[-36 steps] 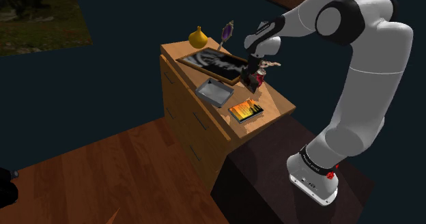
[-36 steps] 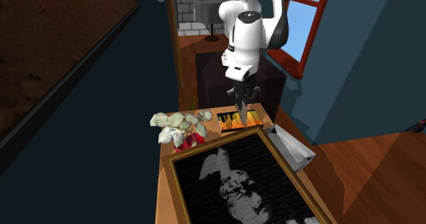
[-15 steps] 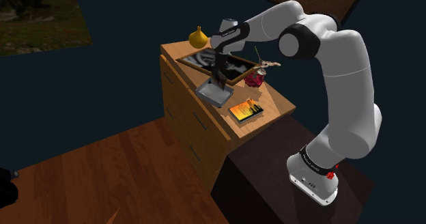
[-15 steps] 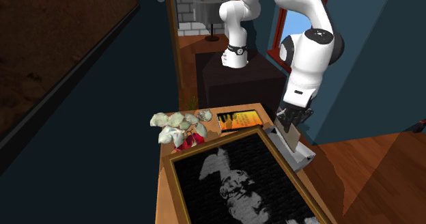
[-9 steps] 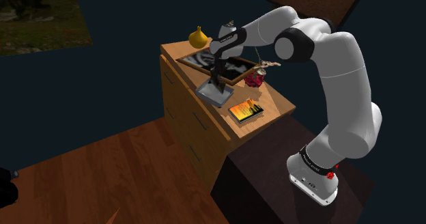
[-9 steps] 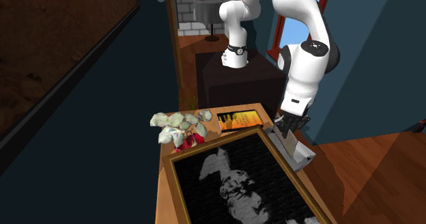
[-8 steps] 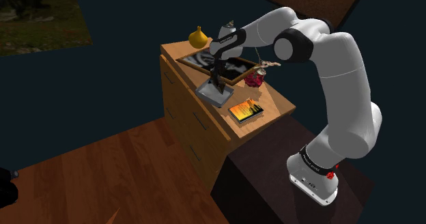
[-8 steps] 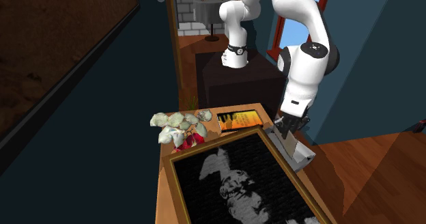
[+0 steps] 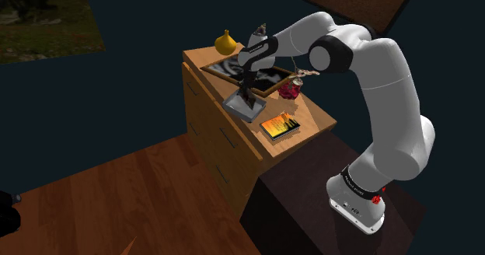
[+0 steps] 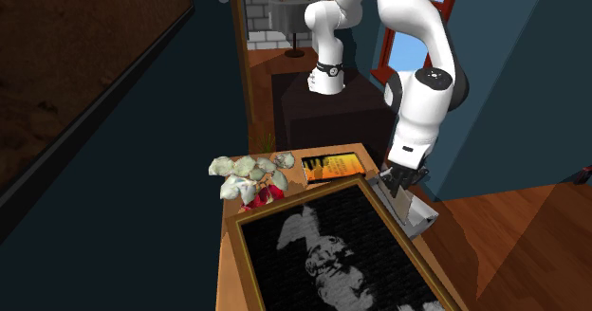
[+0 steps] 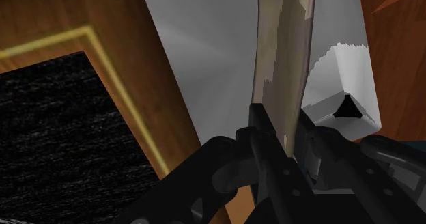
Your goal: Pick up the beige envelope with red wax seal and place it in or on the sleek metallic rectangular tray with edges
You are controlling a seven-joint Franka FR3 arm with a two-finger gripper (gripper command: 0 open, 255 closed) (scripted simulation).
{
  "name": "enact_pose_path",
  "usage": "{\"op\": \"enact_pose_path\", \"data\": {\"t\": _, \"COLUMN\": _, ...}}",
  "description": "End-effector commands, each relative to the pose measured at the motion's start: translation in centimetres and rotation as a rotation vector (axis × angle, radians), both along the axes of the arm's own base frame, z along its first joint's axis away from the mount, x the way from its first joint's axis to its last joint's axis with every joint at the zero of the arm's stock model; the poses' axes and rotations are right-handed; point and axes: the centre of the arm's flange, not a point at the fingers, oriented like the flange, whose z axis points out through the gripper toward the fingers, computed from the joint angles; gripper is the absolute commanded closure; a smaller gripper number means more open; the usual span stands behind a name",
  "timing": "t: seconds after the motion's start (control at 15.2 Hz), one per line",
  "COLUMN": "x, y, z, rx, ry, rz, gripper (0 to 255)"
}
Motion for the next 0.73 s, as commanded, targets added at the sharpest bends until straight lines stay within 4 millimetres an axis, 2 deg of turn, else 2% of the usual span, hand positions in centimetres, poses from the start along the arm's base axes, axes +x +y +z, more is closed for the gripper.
{"op": "enact_pose_path", "data": {"t": 0.0, "x": 0.0, "y": 0.0, "z": 0.0, "rx": 0.000, "ry": 0.000, "rz": 0.000, "gripper": 255}}
{"op": "enact_pose_path", "data": {"t": 0.07, "x": 0.0, "y": 0.0, "z": 0.0, "rx": 0.000, "ry": 0.000, "rz": 0.000, "gripper": 255}}
{"op": "enact_pose_path", "data": {"t": 0.13, "x": 0.0, "y": 0.0, "z": 0.0, "rx": 0.000, "ry": 0.000, "rz": 0.000, "gripper": 0}}
{"op": "enact_pose_path", "data": {"t": 0.46, "x": 0.0, "y": 0.0, "z": 0.0, "rx": 0.000, "ry": 0.000, "rz": 0.000, "gripper": 0}}
{"op": "enact_pose_path", "data": {"t": 0.66, "x": 0.0, "y": -0.2, "z": 4.0, "rx": 0.000, "ry": 0.000, "rz": 0.000, "gripper": 0}}
